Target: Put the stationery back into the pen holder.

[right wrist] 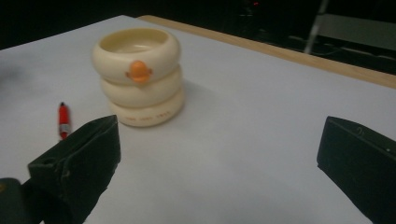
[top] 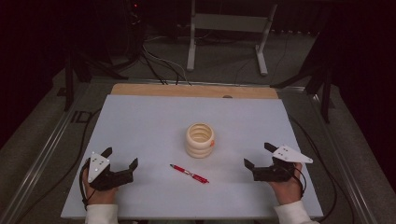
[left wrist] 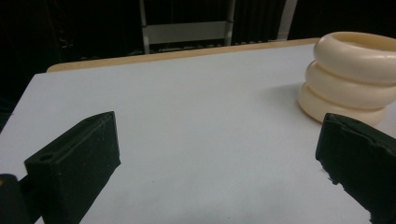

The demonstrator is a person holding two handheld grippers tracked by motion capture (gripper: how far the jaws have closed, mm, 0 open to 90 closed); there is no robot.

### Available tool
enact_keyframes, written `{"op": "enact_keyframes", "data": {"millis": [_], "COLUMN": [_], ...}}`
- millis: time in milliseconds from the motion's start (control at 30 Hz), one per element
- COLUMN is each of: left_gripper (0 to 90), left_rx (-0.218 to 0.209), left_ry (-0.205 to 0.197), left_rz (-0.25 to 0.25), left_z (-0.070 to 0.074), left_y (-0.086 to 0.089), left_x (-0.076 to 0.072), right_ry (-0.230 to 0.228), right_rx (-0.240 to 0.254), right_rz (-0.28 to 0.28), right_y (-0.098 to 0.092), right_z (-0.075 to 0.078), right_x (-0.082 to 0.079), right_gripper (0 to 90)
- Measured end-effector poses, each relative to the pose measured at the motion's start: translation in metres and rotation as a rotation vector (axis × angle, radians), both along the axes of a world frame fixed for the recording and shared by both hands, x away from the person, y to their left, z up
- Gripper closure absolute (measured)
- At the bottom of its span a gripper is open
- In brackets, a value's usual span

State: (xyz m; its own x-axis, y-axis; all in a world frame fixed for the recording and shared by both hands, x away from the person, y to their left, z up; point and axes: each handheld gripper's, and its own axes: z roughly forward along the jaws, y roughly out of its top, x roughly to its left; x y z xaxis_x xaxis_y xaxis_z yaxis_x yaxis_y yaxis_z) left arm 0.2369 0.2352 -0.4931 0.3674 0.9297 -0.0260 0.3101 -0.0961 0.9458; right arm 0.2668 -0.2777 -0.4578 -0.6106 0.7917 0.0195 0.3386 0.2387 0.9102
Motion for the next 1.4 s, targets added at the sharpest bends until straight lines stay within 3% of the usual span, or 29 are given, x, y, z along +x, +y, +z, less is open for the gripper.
{"op": "enact_keyframes", "data": {"millis": [133, 400, 567, 1000, 1233, 1300, 1400], "left_gripper": [0.3, 0.3, 0.3, 0.3, 0.3, 0.3, 0.3], "left_rx": [-0.013, -0.028, -0.028, -0.031, -0.035, -0.035, -0.034], "left_ry": [0.03, 0.038, 0.036, 0.035, 0.036, 0.037, 0.038], "left_rz": [0.01, 0.026, 0.026, 0.02, 0.019, 0.017, 0.015], "left_z": [0.0, -0.003, -0.004, -0.004, -0.005, -0.005, -0.005], "left_y": [0.001, 0.002, 0.001, 0.001, 0.001, 0.001, 0.0], "left_x": [0.002, 0.004, 0.004, 0.004, 0.004, 0.005, 0.005], "right_ry": [0.02, 0.082, 0.131, 0.142, 0.18, 0.204, 0.212], "right_rx": [-0.004, -0.066, -0.08, -0.121, -0.206, -0.284, -0.319], "right_rz": [0.059, 0.196, 0.227, 0.352, 0.42, 0.44, 0.447], "right_y": [0.016, 0.057, 0.082, 0.135, 0.164, 0.178, 0.185], "right_z": [0.007, 0.007, 0.011, 0.023, 0.013, 0.005, 0.0], "right_x": [0.007, 0.018, 0.023, 0.027, 0.027, 0.025, 0.026], "right_gripper": [0.1, 0.1, 0.2, 6.3, 16.7, 21.4, 24.9]}}
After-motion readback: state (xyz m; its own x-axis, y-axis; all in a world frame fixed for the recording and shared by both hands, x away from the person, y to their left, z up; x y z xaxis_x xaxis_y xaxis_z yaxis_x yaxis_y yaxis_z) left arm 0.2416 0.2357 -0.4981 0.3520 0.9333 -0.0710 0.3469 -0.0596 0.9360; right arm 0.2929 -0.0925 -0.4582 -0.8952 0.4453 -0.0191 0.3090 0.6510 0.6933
